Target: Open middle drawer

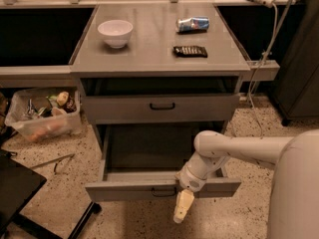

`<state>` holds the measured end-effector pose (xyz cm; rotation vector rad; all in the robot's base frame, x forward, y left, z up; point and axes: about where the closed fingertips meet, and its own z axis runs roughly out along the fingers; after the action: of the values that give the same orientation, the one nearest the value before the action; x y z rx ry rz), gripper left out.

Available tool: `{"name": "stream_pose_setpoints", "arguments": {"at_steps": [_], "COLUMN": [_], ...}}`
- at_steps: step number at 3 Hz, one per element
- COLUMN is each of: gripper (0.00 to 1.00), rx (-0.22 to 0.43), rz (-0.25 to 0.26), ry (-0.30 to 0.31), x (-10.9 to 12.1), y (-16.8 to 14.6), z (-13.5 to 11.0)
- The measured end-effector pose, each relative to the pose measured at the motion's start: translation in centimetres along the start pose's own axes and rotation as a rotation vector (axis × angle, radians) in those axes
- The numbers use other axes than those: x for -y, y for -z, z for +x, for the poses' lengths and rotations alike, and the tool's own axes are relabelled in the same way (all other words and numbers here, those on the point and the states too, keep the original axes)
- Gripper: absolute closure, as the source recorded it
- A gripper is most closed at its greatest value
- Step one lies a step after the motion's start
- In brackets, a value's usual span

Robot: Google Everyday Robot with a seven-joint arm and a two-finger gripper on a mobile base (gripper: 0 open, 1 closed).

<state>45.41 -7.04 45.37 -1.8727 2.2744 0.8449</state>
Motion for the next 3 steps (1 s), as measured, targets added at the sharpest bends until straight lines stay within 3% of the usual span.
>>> {"name": "stream_pose_setpoints", "arguments": {"at_steps": [2, 3], "gripper": [0.0, 0.0], "rx": [0.009, 0.036], "rz": [-0.039, -0.049], "ry": [-0.029, -0.059], "x": [-0.8, -2.7], "y": [-0.6, -0.3], "z": [1.3, 1.7]}}
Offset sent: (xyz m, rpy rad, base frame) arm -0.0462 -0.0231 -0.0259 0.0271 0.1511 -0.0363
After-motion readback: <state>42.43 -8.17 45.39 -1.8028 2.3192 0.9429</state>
